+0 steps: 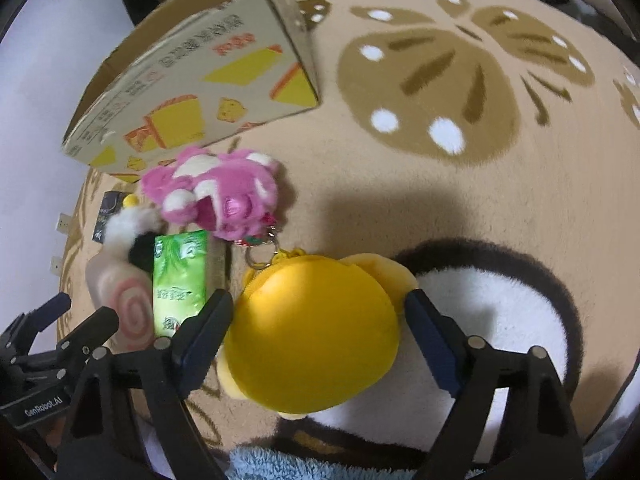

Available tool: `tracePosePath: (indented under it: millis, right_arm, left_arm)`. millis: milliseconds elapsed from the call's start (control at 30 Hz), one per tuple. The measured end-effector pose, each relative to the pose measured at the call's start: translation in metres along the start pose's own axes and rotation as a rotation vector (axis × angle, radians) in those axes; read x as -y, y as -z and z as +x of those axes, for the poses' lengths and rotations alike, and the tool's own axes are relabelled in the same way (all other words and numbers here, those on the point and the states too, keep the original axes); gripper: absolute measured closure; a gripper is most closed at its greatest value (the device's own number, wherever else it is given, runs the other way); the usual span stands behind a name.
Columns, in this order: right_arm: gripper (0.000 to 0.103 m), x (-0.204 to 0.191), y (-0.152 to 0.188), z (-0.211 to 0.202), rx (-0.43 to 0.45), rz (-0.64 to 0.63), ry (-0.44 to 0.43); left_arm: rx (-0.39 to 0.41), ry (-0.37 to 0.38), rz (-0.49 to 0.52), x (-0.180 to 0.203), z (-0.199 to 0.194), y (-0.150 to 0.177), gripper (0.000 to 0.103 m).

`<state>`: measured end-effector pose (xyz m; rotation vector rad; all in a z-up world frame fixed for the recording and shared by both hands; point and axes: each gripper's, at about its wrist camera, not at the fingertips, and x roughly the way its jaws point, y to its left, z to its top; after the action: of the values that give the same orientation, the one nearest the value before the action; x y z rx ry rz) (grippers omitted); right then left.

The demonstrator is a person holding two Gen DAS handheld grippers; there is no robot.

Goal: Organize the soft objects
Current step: 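Grasp the pale pink sponge block with the left gripper while the right grips the yellow plush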

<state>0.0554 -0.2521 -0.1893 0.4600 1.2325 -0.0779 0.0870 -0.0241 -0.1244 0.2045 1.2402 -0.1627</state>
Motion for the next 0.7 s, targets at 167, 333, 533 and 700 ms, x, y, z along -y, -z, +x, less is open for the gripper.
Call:
tracePosePath:
  millis: [167, 333, 533, 700]
  right_arm:
    - [0.011, 0.000, 0.001, 0.004, 0.001, 0.010, -0.009]
    - [0.010, 0.001, -0.003, 0.009, -0.003, 0.026, -0.031]
    - [0.010, 0.005, -0.008, 0.015, -0.010, 0.038, -0.029]
    - [0.011, -0.002, -0.007, 0.016, -0.010, 0.010, 0.004]
  left_arm:
    - [-0.019, -0.005, 0.010, 0.006, 0.010, -0.004, 0.000]
    - [-0.039, -0.009, 0.017, 0.011, 0.019, -0.004, 0.000]
    - [-0.043, -0.021, 0.034, 0.015, 0.022, -0.006, 0.000]
    - [-0.045, -0.024, 0.032, 0.013, 0.024, -0.006, 0.007]
